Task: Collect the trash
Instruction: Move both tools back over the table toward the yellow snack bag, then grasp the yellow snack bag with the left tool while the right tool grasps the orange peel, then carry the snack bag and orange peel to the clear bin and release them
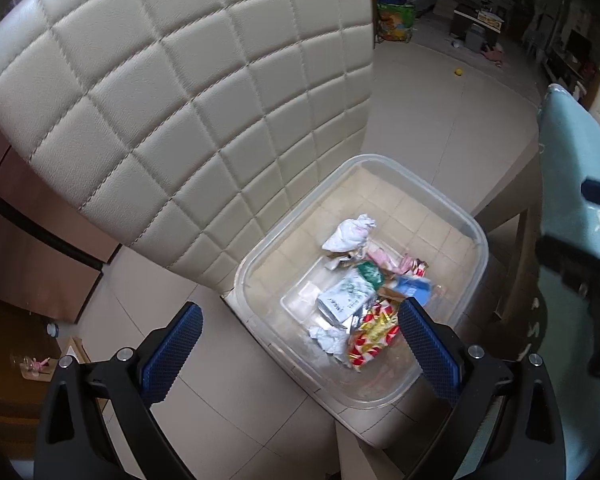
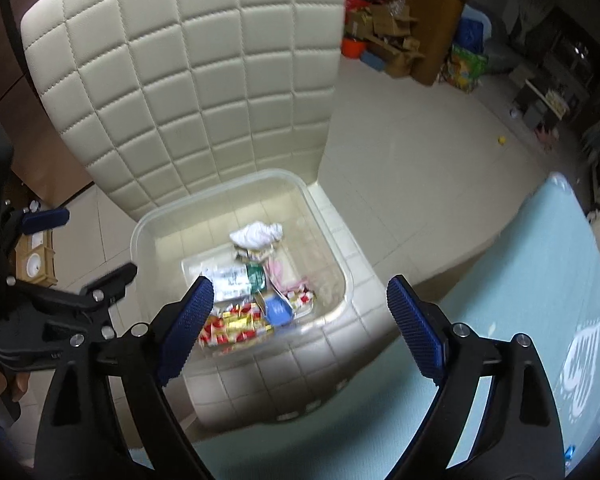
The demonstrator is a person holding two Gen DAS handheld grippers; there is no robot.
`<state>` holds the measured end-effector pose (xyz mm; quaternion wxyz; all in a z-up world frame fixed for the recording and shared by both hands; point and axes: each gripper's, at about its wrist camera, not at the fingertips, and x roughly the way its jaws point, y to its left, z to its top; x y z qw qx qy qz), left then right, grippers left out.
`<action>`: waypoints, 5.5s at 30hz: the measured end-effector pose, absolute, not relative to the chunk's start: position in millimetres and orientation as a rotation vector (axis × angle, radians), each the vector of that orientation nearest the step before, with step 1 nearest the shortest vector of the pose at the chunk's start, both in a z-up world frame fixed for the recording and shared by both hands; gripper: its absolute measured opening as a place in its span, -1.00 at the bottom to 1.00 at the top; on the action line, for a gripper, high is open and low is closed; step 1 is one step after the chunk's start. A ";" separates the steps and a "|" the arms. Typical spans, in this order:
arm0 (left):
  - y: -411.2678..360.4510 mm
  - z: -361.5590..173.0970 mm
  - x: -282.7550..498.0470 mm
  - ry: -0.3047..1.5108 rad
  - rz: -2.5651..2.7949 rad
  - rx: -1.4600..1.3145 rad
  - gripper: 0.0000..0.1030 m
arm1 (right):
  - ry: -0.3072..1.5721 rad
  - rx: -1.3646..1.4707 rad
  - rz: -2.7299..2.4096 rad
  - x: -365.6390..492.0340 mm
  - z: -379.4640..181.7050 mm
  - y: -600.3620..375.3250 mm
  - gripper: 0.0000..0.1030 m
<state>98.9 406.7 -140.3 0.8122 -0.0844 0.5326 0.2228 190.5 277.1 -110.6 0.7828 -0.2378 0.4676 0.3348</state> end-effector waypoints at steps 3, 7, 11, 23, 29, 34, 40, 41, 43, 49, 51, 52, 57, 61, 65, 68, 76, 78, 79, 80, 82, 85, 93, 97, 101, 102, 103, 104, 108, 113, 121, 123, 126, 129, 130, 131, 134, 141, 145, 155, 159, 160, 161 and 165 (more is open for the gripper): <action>393.0 -132.7 102.4 1.126 0.446 -0.171 0.86 | 1.040 -0.477 0.694 186.7 -108.0 254.6 0.71; 361.2 -114.9 107.1 1.104 0.404 -0.117 0.86 | 1.049 -0.424 0.637 178.3 -95.8 213.4 0.71; 316.2 -88.5 108.9 1.057 0.346 -0.051 0.86 | 1.027 -0.352 0.546 162.9 -76.8 151.6 0.71; 149.2 -56.2 90.5 1.026 0.078 0.102 0.86 | 1.025 -0.165 0.226 117.6 -73.8 -53.3 0.64; 66.2 -68.3 87.9 1.054 -0.024 0.149 0.86 | 1.046 -0.117 0.085 102.1 -82.2 -151.3 0.51; 3.2 -73.2 83.8 1.064 -0.093 0.196 0.86 | 1.098 -0.049 0.010 98.6 -98.6 -221.6 0.48; -41.2 -73.7 86.0 1.070 -0.125 0.242 0.86 | 1.140 0.012 0.033 113.9 -118.1 -251.5 0.35; -43.1 -74.0 86.6 1.071 -0.126 0.245 0.86 | 1.142 0.014 0.038 113.7 -119.7 -253.2 0.35; -51.1 -75.9 90.5 1.077 -0.125 0.255 0.86 | 1.145 0.020 0.053 118.8 -124.3 -254.8 0.32; -70.1 -82.4 106.0 1.091 -0.139 0.267 0.86 | 1.114 -0.037 0.073 120.1 -122.8 -250.9 -0.10; -78.0 -83.6 112.7 1.093 -0.155 0.263 0.86 | 1.112 -0.025 0.084 119.3 -121.1 -256.1 -0.42; -82.8 -84.2 116.4 1.093 -0.167 0.262 0.86 | 1.107 -0.013 0.083 118.0 -119.8 -260.5 -0.43; -118.8 -84.4 135.3 1.080 -0.257 0.287 0.86 | 1.079 -0.001 0.043 108.6 -115.1 -280.7 -0.46; -154.0 -83.3 152.1 1.077 -0.332 0.317 0.86 | 1.079 0.044 0.015 103.0 -115.0 -298.9 -0.46; -181.7 -87.1 165.2 1.098 -0.389 0.310 0.86 | 1.085 0.088 -0.013 100.6 -117.6 -313.9 -0.46; -195.5 -98.6 171.7 1.114 -0.372 0.343 0.86 | 1.090 0.114 -0.022 99.5 -120.5 -320.9 -0.46; -179.8 -108.4 175.1 1.100 -0.326 0.293 0.13 | 1.086 0.125 -0.013 98.3 -121.3 -319.0 -0.46; -175.1 -105.8 176.4 1.110 -0.336 0.278 -0.60 | 1.088 0.124 -0.008 97.9 -121.5 -315.8 -0.46; -173.0 -105.2 177.5 1.123 -0.338 0.269 -0.61 | 1.089 0.122 -0.004 97.8 -121.4 -313.6 -0.46; -170.7 -105.1 176.9 1.131 -0.338 0.271 -0.61 | 1.088 0.121 -0.002 97.8 -120.7 -311.9 -0.46; -167.0 -103.2 174.0 1.132 -0.348 0.268 -0.64 | 1.083 0.115 0.007 96.6 -117.8 -306.8 -0.46; -155.4 -99.4 165.1 1.129 -0.350 0.244 -0.65 | 1.073 0.099 0.023 92.7 -112.2 -297.9 -0.46; -114.4 -90.8 142.8 1.136 -0.310 0.199 -0.65 | 1.064 0.061 0.084 82.8 -100.4 -266.9 -0.46; -91.2 -84.9 135.1 1.128 -0.283 0.164 -0.65 | 1.056 0.032 0.126 78.5 -93.6 -243.2 -0.46; -65.5 -77.7 125.0 1.117 -0.263 0.135 -0.65 | 1.049 0.001 0.169 76.3 -87.2 -218.0 -0.46; -60.5 -76.3 122.8 1.113 -0.259 0.132 -0.65 | 1.048 -0.006 0.180 76.3 -85.9 -212.0 -0.46; -53.5 -74.4 119.5 1.108 -0.250 0.130 -0.65 | 1.048 -0.014 0.191 76.2 -84.8 -205.5 -0.46; -45.4 -72.7 115.9 1.103 -0.241 0.126 -0.65 | 1.048 -0.027 0.208 76.2 -83.7 -195.3 -0.46; -16.2 -68.1 103.8 1.086 -0.204 0.122 -0.65 | 1.044 -0.069 0.264 78.0 -79.6 -159.2 -0.46; 27.0 -65.8 91.3 1.080 -0.145 0.091 -0.65 | 1.031 -0.127 0.342 79.3 -72.8 -109.4 -0.46; 104.4 -62.6 80.3 1.074 -0.052 0.025 -0.65 | 1.017 -0.196 0.453 85.1 -67.4 -32.3 -0.46; 120.3 -62.4 78.9 1.072 -0.035 0.013 -0.65 | 1.016 -0.208 0.474 86.6 -67.5 -14.0 -0.46; 145.4 -62.5 77.4 1.073 -0.012 -0.003 -0.65 | 1.016 -0.228 0.502 90.9 -67.7 11.6 -0.46; 170.9 -63.2 79.0 1.071 0.009 -0.023 -0.65 | 1.018 -0.246 0.528 93.2 -67.9 37.7 -0.46; 178.1 -63.5 78.9 1.071 0.015 -0.028 -0.65 | 1.018 -0.255 0.536 94.8 -68.3 46.9 -0.46; 185.1 -63.8 79.2 1.070 0.023 -0.033 -0.65 | 1.018 -0.263 0.543 96.3 -68.3 54.6 -0.46; 210.7 -63.9 79.5 1.061 0.051 -0.054 -0.65 | 1.017 -0.289 0.568 101.1 -67.1 78.5 -0.46; 257.7 -64.6 84.0 1.054 0.112 -0.103 -0.65 | 1.008 -0.366 0.627 112.3 -62.9 136.8 -0.45; 284.8 -66.6 85.9 1.050 0.156 -0.114 -0.65 | 1.002 -0.392 0.657 120.3 -62.8 164.0 -0.45; 345.7 -75.8 96.5 1.056 0.268 -0.164 -0.65 | 0.991 -0.454 0.740 139.9 -68.6 224.2 -0.45; 363.4 -83.4 104.6 1.065 0.302 -0.169 -0.64 | 0.996 -0.463 0.762 151.8 -74.1 240.0 -0.45; 365.7 -85.0 106.5 1.069 0.306 -0.170 -0.64 | 0.999 -0.462 0.766 155.2 -75.2 243.1 -0.45; 368.3 -86.9 108.5 1.072 0.314 -0.169 -0.64 | 0.999 -0.462 0.770 158.6 -76.1 246.0 -0.45; 379.2 -94.4 117.3 1.078 0.349 -0.173 -0.51 | 1.000 -0.461 0.778 169.0 -79.6 253.7 -0.45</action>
